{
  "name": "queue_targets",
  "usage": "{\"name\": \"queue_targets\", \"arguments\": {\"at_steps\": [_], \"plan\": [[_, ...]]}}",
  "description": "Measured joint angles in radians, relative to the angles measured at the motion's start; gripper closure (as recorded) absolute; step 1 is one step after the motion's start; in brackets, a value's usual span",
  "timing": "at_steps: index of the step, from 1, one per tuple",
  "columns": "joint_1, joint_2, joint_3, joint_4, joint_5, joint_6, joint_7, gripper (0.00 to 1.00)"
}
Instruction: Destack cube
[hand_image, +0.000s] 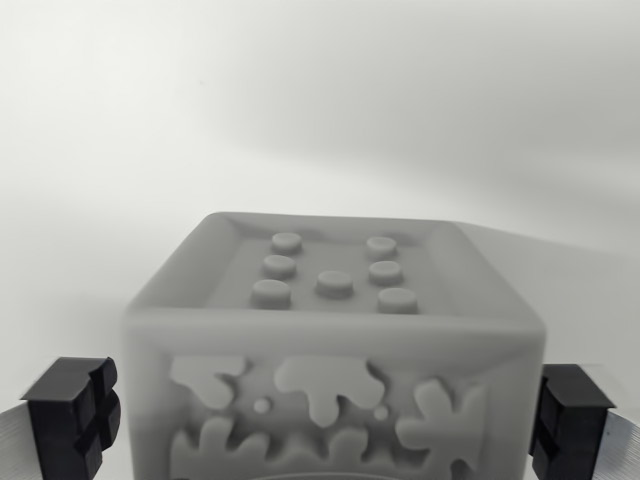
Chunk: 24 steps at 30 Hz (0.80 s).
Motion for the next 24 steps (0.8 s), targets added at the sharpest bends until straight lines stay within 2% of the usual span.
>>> {"name": "queue_targets", "arguments": {"at_steps": [6, 13, 24], "plan": [[0.003, -0.026, -0.004, -0.007, 0.000, -0.017, 0.001, 0.00], [0.012, -0.073, -0.014, -0.019, -0.004, -0.051, 0.004, 0.00], [0.029, -0.169, -0.035, -0.037, -0.021, -0.128, 0.015, 0.00]]}}
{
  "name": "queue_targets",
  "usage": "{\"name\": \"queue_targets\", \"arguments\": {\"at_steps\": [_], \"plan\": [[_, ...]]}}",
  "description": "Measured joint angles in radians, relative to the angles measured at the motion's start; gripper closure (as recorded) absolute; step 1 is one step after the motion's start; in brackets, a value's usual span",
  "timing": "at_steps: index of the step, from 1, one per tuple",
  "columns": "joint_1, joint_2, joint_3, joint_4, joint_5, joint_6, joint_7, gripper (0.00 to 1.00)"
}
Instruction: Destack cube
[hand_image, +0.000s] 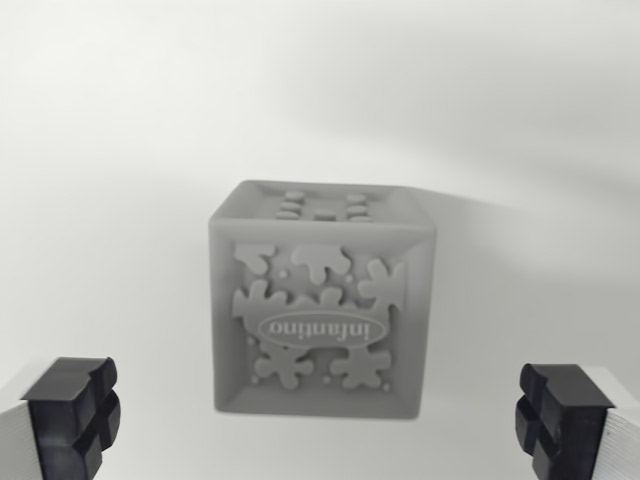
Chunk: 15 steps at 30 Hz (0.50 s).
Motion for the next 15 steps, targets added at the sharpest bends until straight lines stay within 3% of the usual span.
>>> {"name": "queue_targets", "arguments": {"at_steps": [15], "plan": [[0.009, -0.160, -0.018, -0.012, -0.042, -0.145, 0.030, 0.00]]}}
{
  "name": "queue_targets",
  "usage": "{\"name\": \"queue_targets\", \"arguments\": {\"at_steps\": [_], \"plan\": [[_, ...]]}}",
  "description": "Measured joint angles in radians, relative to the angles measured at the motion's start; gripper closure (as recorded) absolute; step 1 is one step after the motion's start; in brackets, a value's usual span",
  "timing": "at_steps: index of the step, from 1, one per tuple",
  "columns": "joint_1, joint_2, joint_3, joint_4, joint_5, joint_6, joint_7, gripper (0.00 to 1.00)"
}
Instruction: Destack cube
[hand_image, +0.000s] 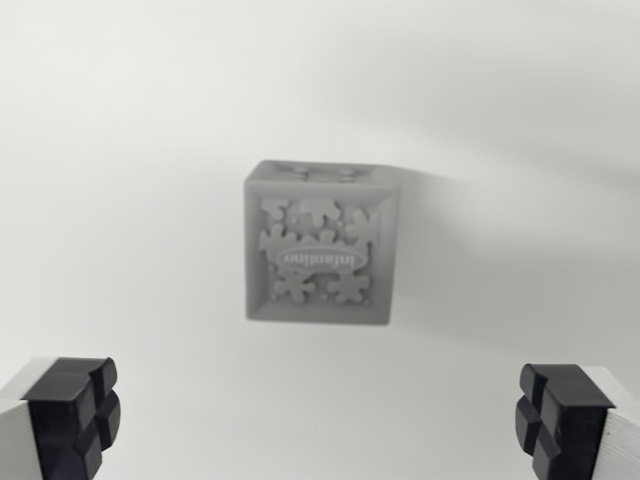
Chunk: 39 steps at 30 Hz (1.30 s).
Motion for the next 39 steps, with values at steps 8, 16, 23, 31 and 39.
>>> {"name": "queue_targets", "arguments": {"at_steps": [8, 16, 23, 31, 39], "plan": [[0.000, -0.089, -0.001, 0.004, -0.020, -0.092, 0.014, 0.00], [-0.001, -0.159, -0.002, 0.022, -0.032, -0.179, 0.023, 0.00], [-0.002, -0.219, -0.002, 0.045, -0.040, -0.260, 0.029, 0.00], [-0.002, -0.264, -0.002, 0.075, -0.045, -0.337, 0.033, 0.00], [-0.002, -0.300, -0.001, 0.104, -0.048, -0.401, 0.037, 0.00]]}}
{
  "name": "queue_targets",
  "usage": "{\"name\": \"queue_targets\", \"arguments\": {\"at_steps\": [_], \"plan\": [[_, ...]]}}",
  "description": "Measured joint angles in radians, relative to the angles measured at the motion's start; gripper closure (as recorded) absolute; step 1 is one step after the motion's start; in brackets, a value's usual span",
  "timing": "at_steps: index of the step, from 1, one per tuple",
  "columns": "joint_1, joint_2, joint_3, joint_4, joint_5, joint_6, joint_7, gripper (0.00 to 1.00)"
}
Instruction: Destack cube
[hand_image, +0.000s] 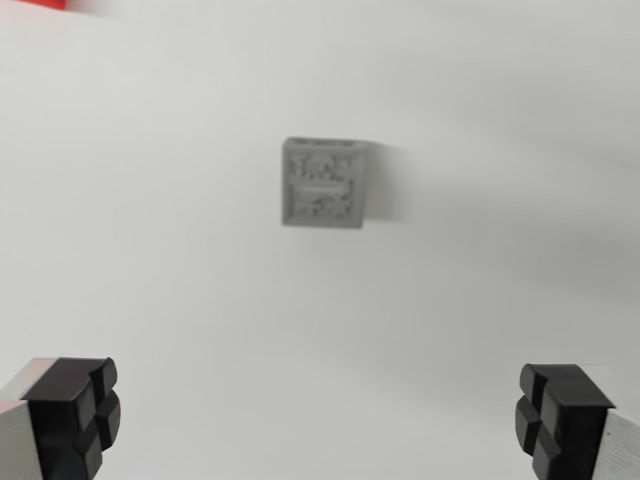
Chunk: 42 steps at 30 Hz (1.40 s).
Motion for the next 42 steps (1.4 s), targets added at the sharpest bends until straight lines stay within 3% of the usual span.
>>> {"name": "queue_targets", "arguments": {"at_steps": [17, 42], "plan": [[0.000, -0.034, 0.001, 0.042, -0.003, -0.076, 0.003, 0.00], [0.000, -0.032, 0.001, 0.043, -0.003, -0.078, 0.003, 0.00]]}}
